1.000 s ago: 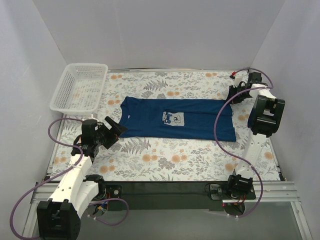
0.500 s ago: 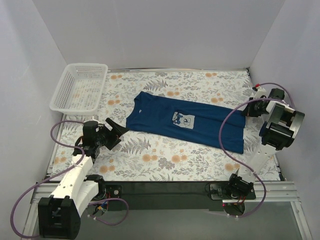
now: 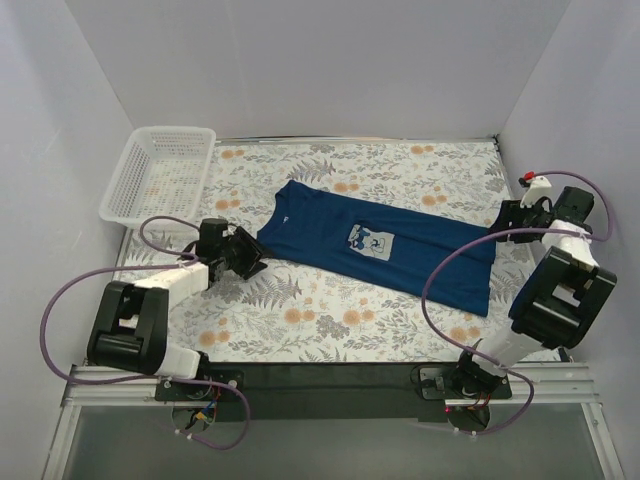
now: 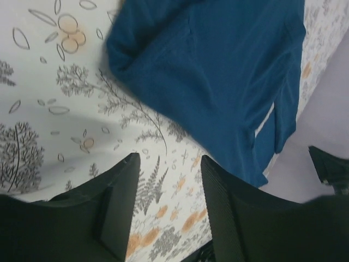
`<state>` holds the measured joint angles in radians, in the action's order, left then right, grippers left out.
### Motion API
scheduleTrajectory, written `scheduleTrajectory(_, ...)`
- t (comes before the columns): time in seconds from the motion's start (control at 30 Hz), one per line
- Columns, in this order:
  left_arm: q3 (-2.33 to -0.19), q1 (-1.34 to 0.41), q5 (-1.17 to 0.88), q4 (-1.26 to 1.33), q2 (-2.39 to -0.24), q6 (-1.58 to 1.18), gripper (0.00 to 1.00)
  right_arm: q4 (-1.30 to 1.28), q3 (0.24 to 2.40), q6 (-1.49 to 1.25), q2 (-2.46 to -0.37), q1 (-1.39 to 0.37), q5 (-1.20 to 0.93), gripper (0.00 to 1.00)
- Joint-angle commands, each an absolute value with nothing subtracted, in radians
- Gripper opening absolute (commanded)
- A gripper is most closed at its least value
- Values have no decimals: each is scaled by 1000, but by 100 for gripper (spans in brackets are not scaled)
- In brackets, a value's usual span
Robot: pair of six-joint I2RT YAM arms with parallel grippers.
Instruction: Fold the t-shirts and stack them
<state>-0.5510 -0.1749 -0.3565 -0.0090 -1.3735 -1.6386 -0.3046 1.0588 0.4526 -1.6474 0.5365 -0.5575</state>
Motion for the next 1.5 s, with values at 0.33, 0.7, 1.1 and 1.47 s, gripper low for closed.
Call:
scheduleTrajectory(0.33,-719,-216,-15,-60,-1631,-1663,34,-363,966,503,-1336,538,-673,57)
scheduleTrajectory(0.7,-1076,-204,136,-227,-1837,-1427,0,-430,933,548,-1333,528,-798,57)
scheduleTrajectory(1.1,-1835,-153,62,-486,-2340,-1250,3,-423,925,581,-1386,296,-785,57)
scheduleTrajectory(1.47,-1824,-155,-99,-378,-2084,-1200,53,-428,1175,561,-1718,150,-749,58)
